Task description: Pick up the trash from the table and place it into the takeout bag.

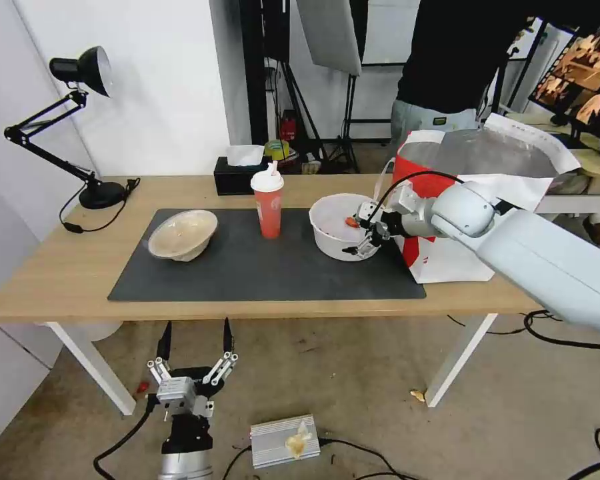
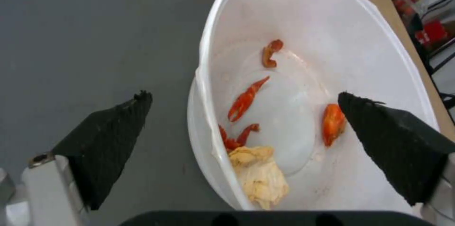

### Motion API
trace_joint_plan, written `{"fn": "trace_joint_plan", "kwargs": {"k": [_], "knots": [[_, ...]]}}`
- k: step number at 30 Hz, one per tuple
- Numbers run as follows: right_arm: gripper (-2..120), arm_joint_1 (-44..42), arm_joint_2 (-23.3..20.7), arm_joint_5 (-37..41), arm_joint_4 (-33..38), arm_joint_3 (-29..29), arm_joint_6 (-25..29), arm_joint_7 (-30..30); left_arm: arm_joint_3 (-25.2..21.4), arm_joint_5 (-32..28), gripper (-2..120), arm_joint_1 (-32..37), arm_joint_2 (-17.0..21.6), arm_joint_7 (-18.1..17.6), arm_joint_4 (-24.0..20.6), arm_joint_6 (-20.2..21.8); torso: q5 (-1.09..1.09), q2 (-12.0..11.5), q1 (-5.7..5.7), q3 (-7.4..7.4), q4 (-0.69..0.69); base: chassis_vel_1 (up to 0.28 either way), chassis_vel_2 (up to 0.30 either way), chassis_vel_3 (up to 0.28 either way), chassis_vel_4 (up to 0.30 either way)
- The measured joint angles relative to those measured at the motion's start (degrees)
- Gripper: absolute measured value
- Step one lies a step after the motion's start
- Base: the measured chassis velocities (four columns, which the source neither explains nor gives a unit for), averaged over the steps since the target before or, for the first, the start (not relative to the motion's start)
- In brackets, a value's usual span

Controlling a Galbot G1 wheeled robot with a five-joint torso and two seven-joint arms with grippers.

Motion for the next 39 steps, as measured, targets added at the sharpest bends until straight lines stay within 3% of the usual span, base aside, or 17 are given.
{"fn": "trace_joint_plan", "kwargs": {"k": [23, 39], "knots": [[100, 2.1, 2.5, -2.5, -4.6, -2.1, 1.7, -1.9, 0.1, -0.3, 100, -0.2, 0.0, 0.0, 0.1, -0.2, 0.0, 0.0, 0.0, 0.0, 0.0, 0.0, 0.0, 0.0, 0.0], [42, 1.7, 2.7, -3.5, -5.7, -2.0, 3.2, -2.8, 0.7, -1.3, 100, -0.6, 0.0, -0.1, 0.3, 0.1, 0.0, 0.0, 0.0, 0.0, 0.0, 0.0, 0.0, 0.0, 0.0]]}}
